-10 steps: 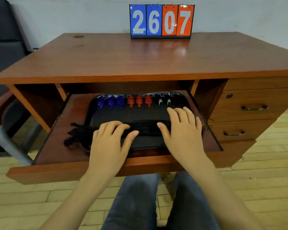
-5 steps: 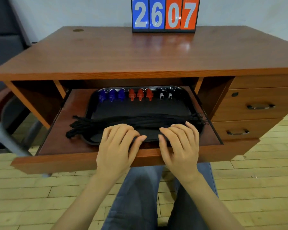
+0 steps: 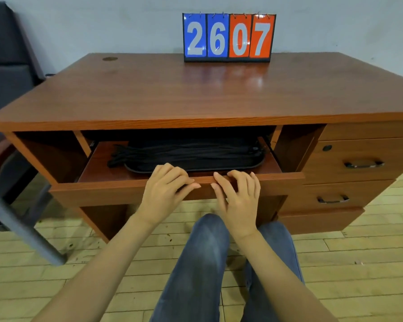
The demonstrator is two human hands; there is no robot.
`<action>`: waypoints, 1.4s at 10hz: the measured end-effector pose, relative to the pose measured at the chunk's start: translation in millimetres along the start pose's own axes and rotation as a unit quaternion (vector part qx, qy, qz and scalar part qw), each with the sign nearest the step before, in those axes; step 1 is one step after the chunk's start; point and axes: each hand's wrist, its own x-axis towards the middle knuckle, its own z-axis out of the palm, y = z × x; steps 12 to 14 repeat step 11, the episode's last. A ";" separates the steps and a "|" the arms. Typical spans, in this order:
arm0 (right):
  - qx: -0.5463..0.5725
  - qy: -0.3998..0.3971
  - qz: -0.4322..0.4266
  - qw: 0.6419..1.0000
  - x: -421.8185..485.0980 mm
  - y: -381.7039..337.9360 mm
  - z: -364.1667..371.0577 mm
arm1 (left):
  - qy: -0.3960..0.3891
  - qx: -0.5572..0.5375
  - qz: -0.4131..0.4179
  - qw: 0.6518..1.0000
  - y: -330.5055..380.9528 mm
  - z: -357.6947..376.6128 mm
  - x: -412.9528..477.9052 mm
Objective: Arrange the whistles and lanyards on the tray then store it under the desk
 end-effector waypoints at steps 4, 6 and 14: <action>-0.065 -0.222 0.040 0.972 26.1 4.9 47.6 | -0.090 0.110 -0.180 0.973 -4.9 50.1 -3.4; -0.068 -0.238 0.042 0.968 41.8 11.7 69.9 | -0.179 0.066 -0.253 0.948 -10.7 64.0 9.5; -0.018 -0.257 0.020 0.966 54.8 19.2 61.6 | -0.211 0.066 -0.268 0.938 -10.3 55.4 30.1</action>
